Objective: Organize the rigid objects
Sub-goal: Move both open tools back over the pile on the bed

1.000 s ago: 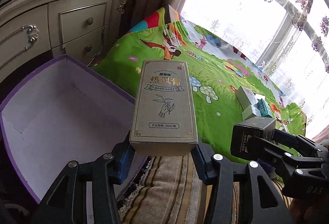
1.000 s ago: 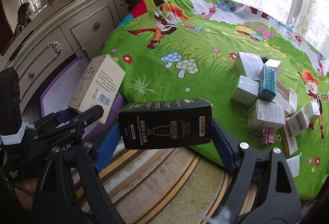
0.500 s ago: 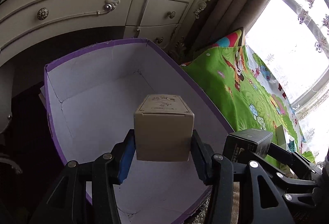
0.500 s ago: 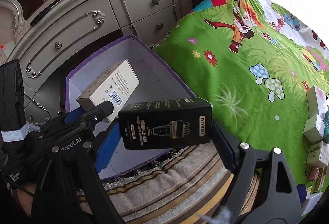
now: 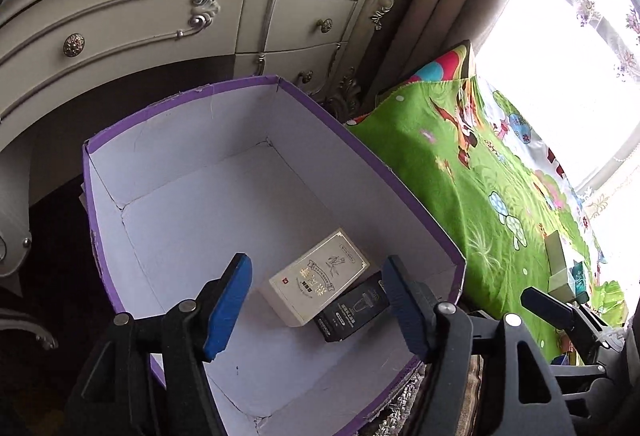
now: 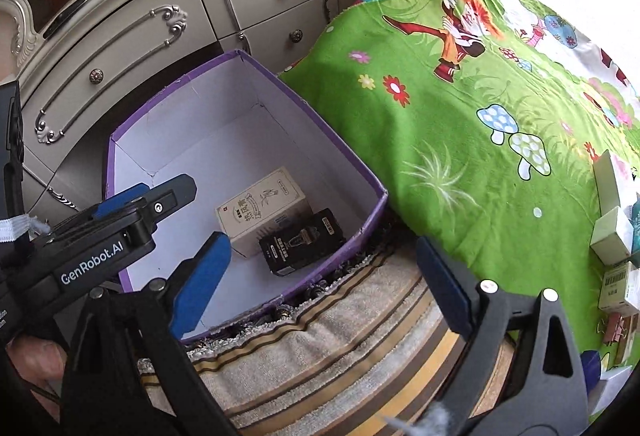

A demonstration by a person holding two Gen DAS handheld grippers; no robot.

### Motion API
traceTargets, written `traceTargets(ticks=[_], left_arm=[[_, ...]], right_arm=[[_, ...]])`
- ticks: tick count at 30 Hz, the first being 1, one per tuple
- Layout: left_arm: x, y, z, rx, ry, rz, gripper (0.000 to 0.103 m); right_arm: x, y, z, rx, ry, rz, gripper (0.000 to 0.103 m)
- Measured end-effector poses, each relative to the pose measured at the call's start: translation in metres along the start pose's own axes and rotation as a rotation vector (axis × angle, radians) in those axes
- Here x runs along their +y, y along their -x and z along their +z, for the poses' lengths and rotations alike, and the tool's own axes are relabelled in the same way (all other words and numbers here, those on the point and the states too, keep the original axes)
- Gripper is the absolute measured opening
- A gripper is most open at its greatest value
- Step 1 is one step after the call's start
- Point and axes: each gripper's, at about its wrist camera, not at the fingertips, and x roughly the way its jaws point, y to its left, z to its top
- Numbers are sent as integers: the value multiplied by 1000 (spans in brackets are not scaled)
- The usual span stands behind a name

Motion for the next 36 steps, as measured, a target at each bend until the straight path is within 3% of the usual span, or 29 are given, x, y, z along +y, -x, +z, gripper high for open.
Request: traceTargets(ticks=[10,16,36], left_arm=[[-62,14,-8,-71,-250,-14,80],[-97,17,-17,-61,-360,-51,82],[-186,10,-52,11,-549,-166,82]], right_arm=[[-48,38,-18,-80,-110,-132,96],[-76,55,-34,-100,-177,-189,96],[-154,89,-88,-107,-371,-286,96]])
